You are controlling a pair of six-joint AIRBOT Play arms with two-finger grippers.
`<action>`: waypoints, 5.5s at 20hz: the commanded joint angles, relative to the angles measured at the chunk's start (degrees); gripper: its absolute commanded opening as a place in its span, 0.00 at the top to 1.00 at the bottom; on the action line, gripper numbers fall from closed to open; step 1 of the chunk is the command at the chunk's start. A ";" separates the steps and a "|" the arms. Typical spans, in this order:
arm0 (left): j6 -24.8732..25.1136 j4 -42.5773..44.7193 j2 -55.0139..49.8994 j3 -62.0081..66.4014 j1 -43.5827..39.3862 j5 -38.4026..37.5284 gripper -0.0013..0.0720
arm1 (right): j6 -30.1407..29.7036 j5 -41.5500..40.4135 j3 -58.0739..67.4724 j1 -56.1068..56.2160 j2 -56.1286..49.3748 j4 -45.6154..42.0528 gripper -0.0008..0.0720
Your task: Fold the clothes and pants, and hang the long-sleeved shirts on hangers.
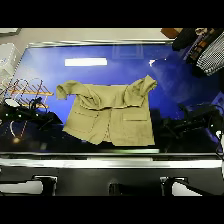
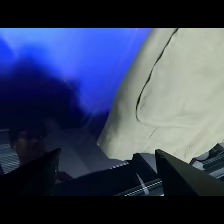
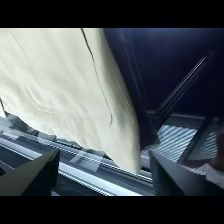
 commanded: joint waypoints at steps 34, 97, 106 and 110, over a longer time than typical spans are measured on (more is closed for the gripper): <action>-6.75 -6.54 30.91 54.93 -8.76 14.95 0.95 | 14.75 10.78 69.24 11.28 22.95 17.09 0.95; -19.61 -6.03 55.93 -36.48 -5.62 -2.86 0.04 | 22.47 -0.33 -19.56 10.95 28.02 -4.33 0.21; -21.79 -6.03 59.21 -37.75 -5.62 -4.28 0.04 | 22.93 14.62 -25.77 10.99 27.17 -5.20 0.22; -22.21 -6.01 59.21 -37.75 -5.62 -5.16 0.04 | 21.24 17.22 -25.75 11.02 20.17 -1.97 0.27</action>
